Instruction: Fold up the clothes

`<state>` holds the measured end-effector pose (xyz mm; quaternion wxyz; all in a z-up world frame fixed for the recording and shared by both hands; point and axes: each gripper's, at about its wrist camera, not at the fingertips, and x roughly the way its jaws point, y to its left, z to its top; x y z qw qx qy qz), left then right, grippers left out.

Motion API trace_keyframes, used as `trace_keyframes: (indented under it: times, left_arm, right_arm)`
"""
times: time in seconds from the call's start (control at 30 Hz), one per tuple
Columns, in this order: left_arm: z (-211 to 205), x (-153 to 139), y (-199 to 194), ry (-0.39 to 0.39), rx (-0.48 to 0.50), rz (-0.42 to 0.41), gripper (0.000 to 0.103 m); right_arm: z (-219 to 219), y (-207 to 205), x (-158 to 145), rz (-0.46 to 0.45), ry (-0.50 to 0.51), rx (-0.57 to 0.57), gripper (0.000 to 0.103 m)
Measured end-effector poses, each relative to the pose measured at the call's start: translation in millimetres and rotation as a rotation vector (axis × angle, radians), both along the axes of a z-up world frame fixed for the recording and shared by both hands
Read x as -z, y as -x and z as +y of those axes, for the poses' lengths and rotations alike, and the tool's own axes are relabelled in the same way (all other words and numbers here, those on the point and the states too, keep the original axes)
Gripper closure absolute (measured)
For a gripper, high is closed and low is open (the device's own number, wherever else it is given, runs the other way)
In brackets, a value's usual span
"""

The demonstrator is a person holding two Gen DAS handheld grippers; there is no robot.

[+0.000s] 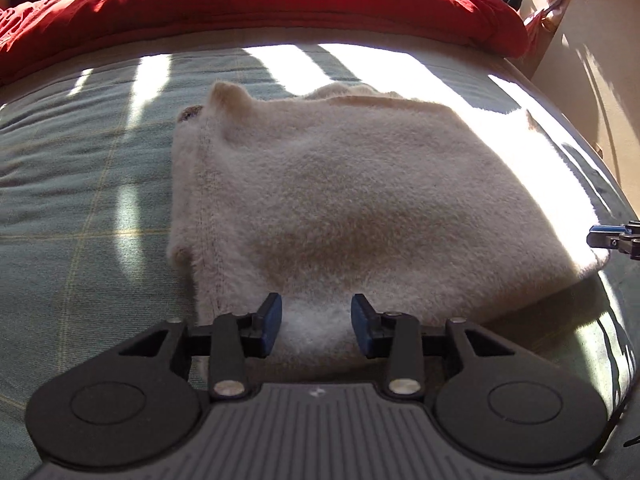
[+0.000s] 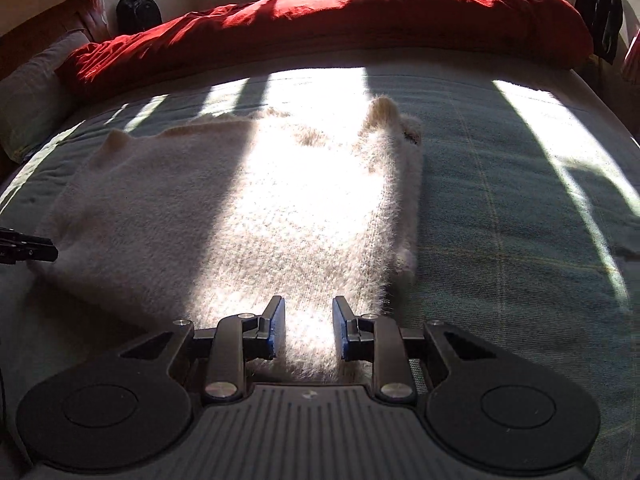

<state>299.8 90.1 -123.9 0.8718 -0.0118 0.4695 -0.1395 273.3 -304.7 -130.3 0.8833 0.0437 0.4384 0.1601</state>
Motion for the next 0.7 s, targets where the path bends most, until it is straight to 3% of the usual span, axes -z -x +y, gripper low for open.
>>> trace_keyframes:
  times: [0.13, 0.27, 0.53, 0.7]
  left_arm:
    - [-31.9, -7.6, -3.9, 0.038, 0.071, -0.053, 0.060]
    - [-55.9, -1.0, -7.0, 0.035, 0.113, -0.063, 0.058]
    - [-41.1, -2.7, -25.9, 0.002, 0.077, -0.087, 0.055]
    - [-29.5, -9.1, -42.0, -0.005, 0.051, -0.106, 0.049]
  right_arm:
    - [19.4, -2.6, -12.1, -0.015, -0.073, -0.038, 0.068]
    - [22.8, -2.6, -0.1, 0.022, -0.083, -0.051, 0.068]
    - [28.4, -5.7, 22.5, 0.090, -0.097, -0.074, 0.067]
    - [18.7, -45.9, 20.1, 0.043, -0.051, -0.022, 0.060]
